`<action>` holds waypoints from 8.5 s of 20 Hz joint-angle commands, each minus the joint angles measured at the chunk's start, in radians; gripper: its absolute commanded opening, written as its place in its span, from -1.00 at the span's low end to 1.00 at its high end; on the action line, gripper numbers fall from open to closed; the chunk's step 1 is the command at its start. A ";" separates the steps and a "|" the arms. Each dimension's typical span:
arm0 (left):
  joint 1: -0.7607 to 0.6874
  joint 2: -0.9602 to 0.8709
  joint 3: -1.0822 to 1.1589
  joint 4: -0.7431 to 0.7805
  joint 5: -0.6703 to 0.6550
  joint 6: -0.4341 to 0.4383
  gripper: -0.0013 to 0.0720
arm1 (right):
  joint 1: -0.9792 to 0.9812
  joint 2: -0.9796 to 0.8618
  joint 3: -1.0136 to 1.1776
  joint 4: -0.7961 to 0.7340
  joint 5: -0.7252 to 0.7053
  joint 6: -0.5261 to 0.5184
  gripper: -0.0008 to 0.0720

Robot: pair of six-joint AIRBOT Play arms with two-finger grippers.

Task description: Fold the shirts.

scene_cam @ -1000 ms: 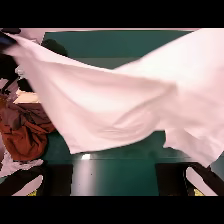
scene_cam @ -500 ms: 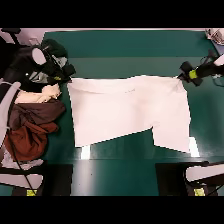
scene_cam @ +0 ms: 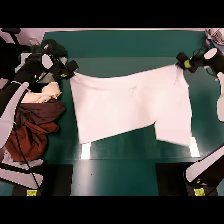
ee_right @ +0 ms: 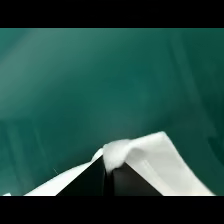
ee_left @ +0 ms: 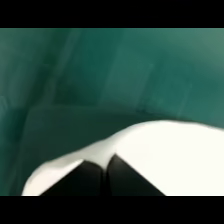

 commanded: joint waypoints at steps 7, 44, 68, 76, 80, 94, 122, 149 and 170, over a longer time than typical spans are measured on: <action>0.000 -0.003 -0.001 0.009 0.073 -0.002 0.26 | 0.002 -0.101 0.147 0.031 -0.016 -0.016 -0.23; -0.139 0.332 -0.806 -0.636 -0.102 0.600 0.22 | -0.341 0.134 -0.341 0.075 0.531 -0.459 0.45; -0.138 0.547 -0.807 -0.238 -0.393 0.457 -0.90 | -0.273 0.578 -0.787 -0.224 0.672 -0.183 -0.92; -0.137 0.595 -0.807 -0.121 -0.484 0.452 -0.90 | -0.266 0.944 -1.079 -0.344 0.796 -0.134 -0.68; -0.137 0.595 -0.765 -0.139 -0.487 0.442 -0.89 | -0.266 1.045 -1.035 -0.333 0.747 -0.100 0.48; 0.000 0.582 -0.434 -0.138 -0.495 0.443 0.96 | -0.266 0.815 -0.954 0.005 0.462 -0.183 0.48; 0.005 0.444 -0.940 -0.386 -0.378 0.851 0.49 | -0.336 0.784 -1.028 -0.282 0.594 -0.243 0.94; 0.005 0.456 -0.817 -0.512 -0.389 0.799 -0.90 | -0.391 0.806 -1.290 0.088 0.302 -0.495 -0.36; 0.005 0.914 -0.362 -0.354 -0.301 0.304 -0.90 | -0.203 1.306 -0.645 0.105 0.459 -0.486 -0.91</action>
